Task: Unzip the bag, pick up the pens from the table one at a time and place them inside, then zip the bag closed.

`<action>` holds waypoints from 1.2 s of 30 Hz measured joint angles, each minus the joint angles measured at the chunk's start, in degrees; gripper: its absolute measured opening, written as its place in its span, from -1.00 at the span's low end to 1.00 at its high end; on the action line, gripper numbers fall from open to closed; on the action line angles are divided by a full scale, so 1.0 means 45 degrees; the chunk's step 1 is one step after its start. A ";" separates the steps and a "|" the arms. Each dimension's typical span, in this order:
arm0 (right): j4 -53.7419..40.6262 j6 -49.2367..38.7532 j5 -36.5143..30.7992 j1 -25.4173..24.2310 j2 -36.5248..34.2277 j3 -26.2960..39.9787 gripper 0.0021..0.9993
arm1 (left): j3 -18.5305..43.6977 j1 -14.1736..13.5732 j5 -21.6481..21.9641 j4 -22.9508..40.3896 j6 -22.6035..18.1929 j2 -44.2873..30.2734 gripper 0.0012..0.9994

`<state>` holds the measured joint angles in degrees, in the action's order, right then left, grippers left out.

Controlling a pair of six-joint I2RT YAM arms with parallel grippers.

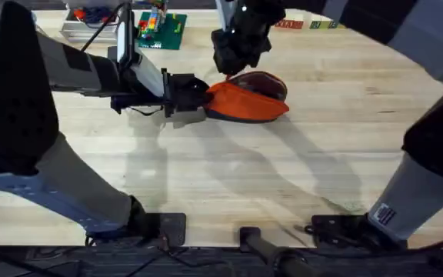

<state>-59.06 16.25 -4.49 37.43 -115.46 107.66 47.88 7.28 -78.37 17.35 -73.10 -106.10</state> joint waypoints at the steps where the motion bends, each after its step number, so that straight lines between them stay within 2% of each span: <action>1: -0.0031 0.0000 0.0056 -0.0082 -0.0005 0.0000 -0.94 | 0.0000 -0.0007 0.0000 -0.0007 0.0000 0.0000 -0.92; 5: -0.0214 -0.0005 0.0178 -0.0431 0.0000 0.0000 -0.94 | 0.0000 -0.0007 0.0005 -0.0005 0.0000 0.0000 -0.92; 13: -0.0221 -0.0212 -0.0734 -0.1675 0.0000 0.0019 -0.95 | -0.0005 -0.0002 0.0000 0.0100 0.0000 0.0000 -0.92; 36: -0.0222 -0.1258 -0.0827 -0.2445 0.0000 0.0024 -0.94 | -0.0005 -0.0002 0.0000 0.0100 0.0000 0.0000 -0.92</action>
<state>-60.06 10.59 -8.21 26.43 -115.46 107.77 47.86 7.27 -78.37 17.80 -73.10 -106.10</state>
